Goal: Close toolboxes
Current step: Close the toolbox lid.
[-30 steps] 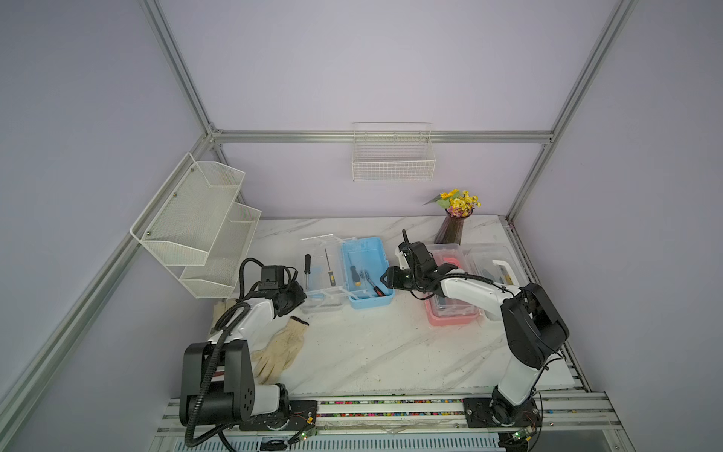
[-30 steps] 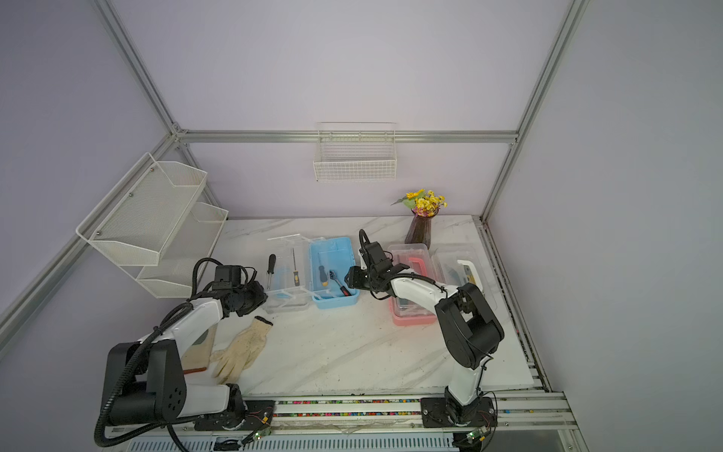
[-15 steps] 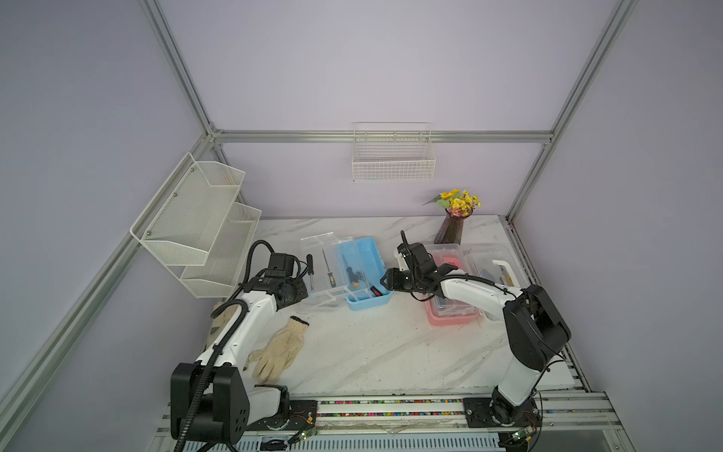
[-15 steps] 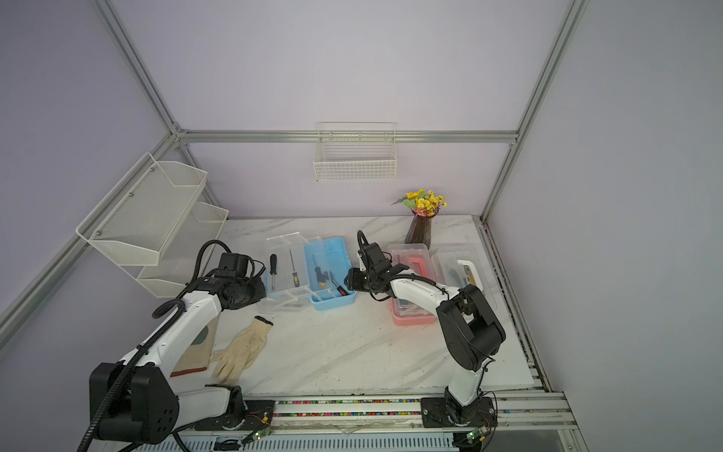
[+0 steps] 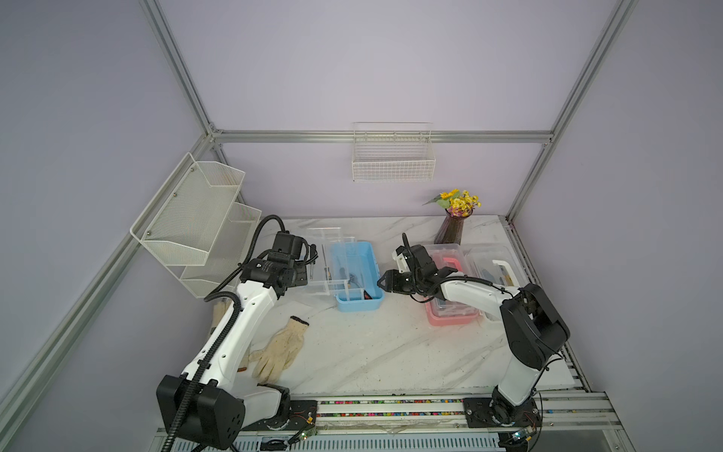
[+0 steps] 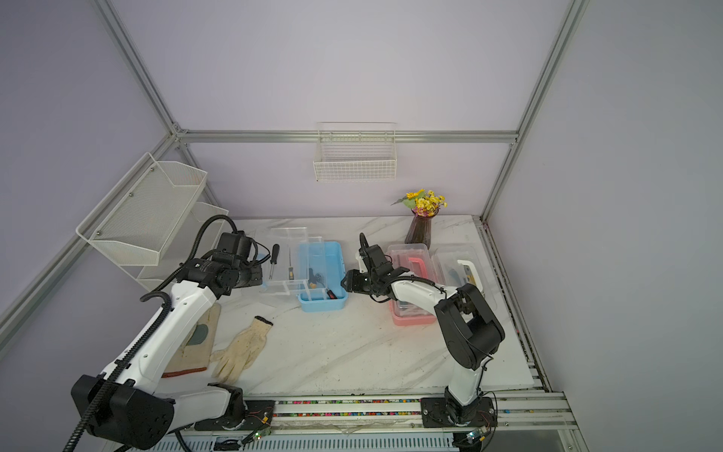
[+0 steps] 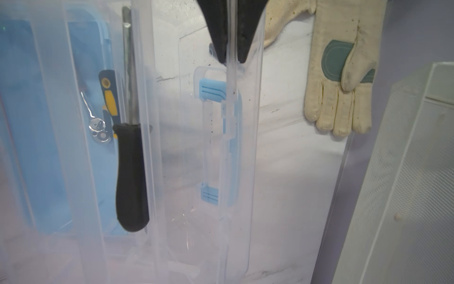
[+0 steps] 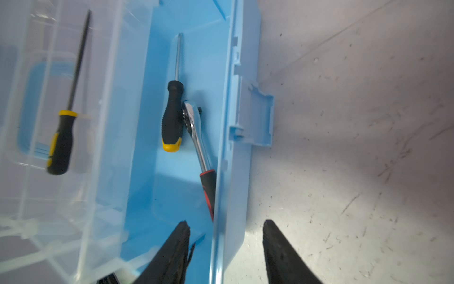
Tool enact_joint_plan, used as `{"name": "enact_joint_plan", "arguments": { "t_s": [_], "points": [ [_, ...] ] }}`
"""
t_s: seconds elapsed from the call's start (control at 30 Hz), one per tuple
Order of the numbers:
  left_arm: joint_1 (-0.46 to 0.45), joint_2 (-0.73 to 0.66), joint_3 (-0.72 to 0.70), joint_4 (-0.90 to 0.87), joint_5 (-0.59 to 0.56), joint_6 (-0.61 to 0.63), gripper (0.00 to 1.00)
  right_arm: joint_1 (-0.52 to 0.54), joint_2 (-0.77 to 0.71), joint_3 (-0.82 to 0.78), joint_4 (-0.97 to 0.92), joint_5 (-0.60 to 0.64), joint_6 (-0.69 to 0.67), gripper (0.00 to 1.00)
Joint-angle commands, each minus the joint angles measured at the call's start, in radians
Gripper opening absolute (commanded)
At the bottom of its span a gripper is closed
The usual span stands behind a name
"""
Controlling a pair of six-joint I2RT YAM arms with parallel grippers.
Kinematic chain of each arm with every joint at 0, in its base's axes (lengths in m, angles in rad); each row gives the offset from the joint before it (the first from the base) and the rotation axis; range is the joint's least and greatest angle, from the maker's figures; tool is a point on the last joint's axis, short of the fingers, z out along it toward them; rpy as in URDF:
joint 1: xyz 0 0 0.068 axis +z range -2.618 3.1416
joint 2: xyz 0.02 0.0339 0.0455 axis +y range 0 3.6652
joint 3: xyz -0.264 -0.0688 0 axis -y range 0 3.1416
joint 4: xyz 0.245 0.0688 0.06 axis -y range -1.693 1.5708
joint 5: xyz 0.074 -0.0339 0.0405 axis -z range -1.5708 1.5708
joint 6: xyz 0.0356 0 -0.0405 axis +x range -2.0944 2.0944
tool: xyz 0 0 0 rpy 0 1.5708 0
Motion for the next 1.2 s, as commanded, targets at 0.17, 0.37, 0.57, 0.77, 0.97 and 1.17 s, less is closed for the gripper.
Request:
{"name": "enact_joint_plan", "arguments": {
  "t_s": [0.17, 0.37, 0.57, 0.77, 0.97, 1.17],
  "points": [
    [-0.148, 0.053, 0.156, 0.019, -0.037, 0.076, 0.00, 0.032, 0.027, -0.014, 0.074, -0.029, 0.019, 0.46],
    [-0.281, 0.109, 0.216, 0.005, -0.092, 0.080, 0.00, 0.088, 0.013, -0.003, 0.014, 0.070, -0.007, 0.44],
    [-0.428, 0.196, 0.282, 0.008, -0.073, 0.007, 0.00, 0.104, 0.020, -0.015, 0.042, 0.070, -0.008, 0.44],
    [-0.549, 0.292, 0.315, 0.060, -0.008, -0.084, 0.00, 0.103, 0.031, -0.019, 0.059, 0.059, -0.021, 0.46],
    [-0.577, 0.340, 0.306, 0.097, 0.057, -0.152, 0.42, 0.103, 0.011, -0.027, 0.070, 0.072, -0.029, 0.59],
    [-0.601, 0.315, 0.281, 0.180, 0.125, -0.177, 0.87, 0.102, -0.014, -0.014, 0.027, 0.098, -0.017, 0.67]
  ]
}}
